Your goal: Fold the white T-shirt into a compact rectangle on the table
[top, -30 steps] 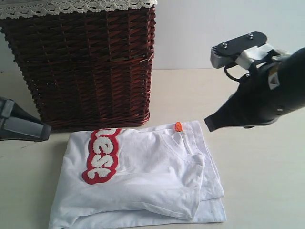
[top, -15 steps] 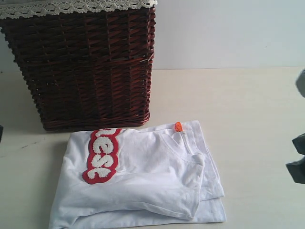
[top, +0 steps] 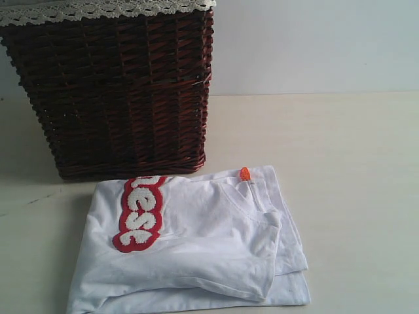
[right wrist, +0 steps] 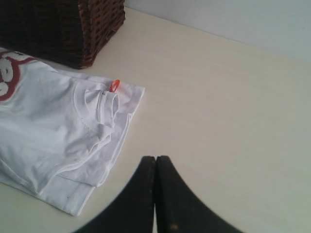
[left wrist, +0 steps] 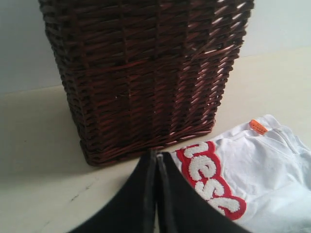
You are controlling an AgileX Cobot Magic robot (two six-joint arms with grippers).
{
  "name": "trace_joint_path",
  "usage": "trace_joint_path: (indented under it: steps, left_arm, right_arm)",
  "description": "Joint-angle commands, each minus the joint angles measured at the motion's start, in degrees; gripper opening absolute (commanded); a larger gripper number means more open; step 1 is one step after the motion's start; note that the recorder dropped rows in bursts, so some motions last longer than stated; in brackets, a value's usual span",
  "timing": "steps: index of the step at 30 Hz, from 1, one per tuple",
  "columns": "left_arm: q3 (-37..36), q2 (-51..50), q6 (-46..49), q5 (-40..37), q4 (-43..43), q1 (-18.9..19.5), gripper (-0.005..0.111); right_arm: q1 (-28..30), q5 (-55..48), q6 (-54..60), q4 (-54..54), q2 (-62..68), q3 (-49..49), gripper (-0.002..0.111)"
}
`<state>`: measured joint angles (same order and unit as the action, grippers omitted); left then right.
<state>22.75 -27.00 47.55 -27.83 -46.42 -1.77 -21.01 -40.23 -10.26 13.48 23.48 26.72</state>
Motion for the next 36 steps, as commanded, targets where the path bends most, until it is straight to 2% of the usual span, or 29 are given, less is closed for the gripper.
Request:
trace_joint_path:
  steps: [1, 31, 36]
  left_arm:
    - [-2.6, 0.3, 0.0, 3.2, -2.2, 0.1, 0.0]
    - [-2.7, 0.3, 0.2, 2.7, -2.3, 0.1, 0.0]
    - [-2.7, 0.7, -1.6, 2.7, -5.9, 0.1, 0.0]
  right_arm:
    - [0.0, 1.0, -0.3, 0.4, -2.3, -1.6, 0.0]
    - [0.0, 1.0, -0.4, 0.2, -2.6, -1.7, 0.0]
    - [0.0, 1.0, -0.4, 0.2, -2.6, -1.7, 0.0]
